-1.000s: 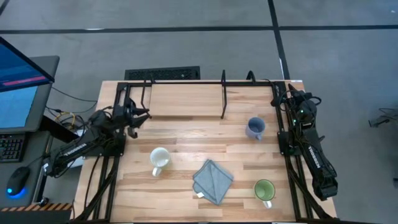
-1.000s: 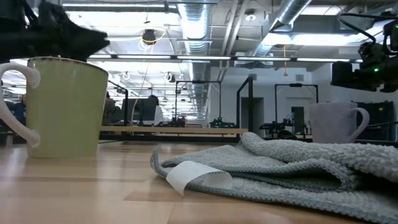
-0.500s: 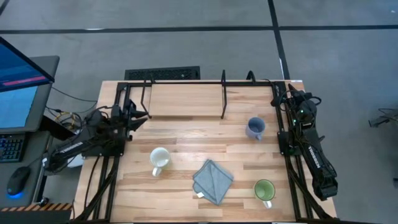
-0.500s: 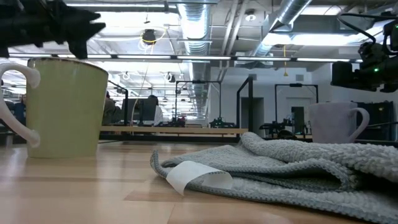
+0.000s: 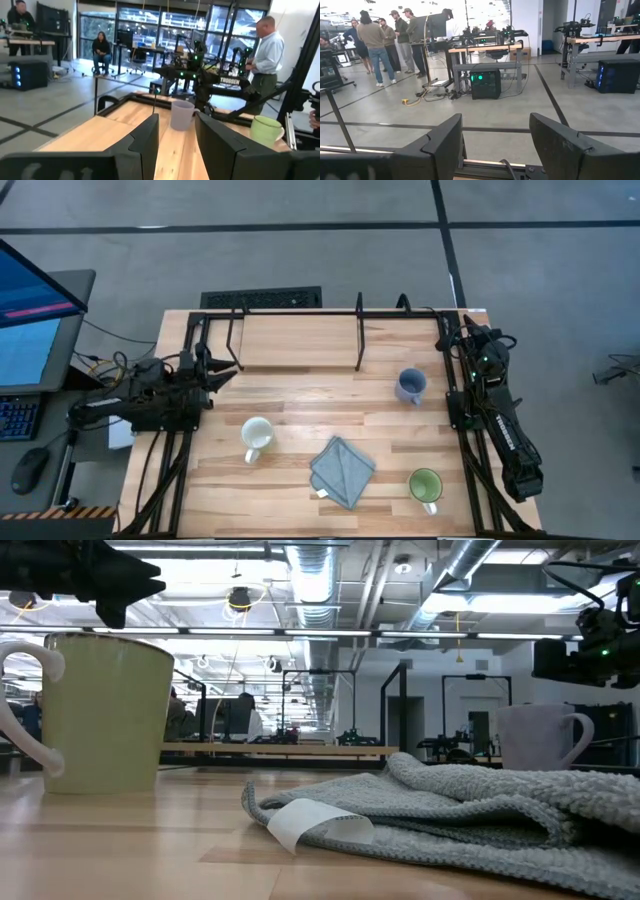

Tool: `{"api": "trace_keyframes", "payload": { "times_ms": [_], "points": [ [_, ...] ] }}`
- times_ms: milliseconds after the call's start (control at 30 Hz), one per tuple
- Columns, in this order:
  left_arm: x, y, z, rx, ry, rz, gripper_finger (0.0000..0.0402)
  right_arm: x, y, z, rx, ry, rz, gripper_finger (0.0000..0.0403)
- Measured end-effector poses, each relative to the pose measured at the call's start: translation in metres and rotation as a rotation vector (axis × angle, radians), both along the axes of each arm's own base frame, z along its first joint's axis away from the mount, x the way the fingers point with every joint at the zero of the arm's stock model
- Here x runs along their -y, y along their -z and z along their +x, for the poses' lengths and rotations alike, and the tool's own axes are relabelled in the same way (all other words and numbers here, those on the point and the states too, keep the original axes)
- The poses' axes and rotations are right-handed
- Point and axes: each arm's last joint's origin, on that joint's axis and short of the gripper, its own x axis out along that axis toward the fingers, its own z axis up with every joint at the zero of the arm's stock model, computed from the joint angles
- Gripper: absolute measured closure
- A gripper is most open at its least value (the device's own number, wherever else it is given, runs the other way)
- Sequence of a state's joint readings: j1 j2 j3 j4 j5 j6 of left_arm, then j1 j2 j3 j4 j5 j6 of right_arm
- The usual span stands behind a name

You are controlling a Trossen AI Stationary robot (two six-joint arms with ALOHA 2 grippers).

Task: Stack small to large cups/mugs on shelf
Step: Put the green mug on the shelf

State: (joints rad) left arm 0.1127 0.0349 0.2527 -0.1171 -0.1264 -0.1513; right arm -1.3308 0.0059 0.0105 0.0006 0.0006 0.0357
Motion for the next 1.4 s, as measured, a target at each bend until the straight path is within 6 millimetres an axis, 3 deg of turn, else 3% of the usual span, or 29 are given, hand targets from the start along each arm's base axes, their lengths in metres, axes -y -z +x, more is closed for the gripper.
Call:
{"api": "trace_keyframes", "payload": {
  "times_ms": [233,633,967,1267,1400],
  "points": [
    [0.012,-0.004,0.021,-0.032,0.081,0.029,0.0283,0.0,0.0,0.0,0.0,0.001,0.0,0.0147],
    [0.039,-0.035,0.046,-0.118,0.237,0.018,0.0283,0.0,0.0,0.0,0.0,0.004,0.0,0.0147],
    [0.052,-0.023,0.065,-0.246,0.231,0.033,0.0283,0.0,0.0,0.0,0.0,0.004,0.0,0.0147],
    [0.053,-0.022,0.066,-0.249,0.235,0.008,0.0282,0.0,0.0,0.0,0.0,0.004,0.0,0.0147],
    [0.053,-0.022,0.066,-0.251,0.249,0.014,0.0264,0.0,0.0,0.0,0.0,0.004,0.0,0.0147]
  ]
}}
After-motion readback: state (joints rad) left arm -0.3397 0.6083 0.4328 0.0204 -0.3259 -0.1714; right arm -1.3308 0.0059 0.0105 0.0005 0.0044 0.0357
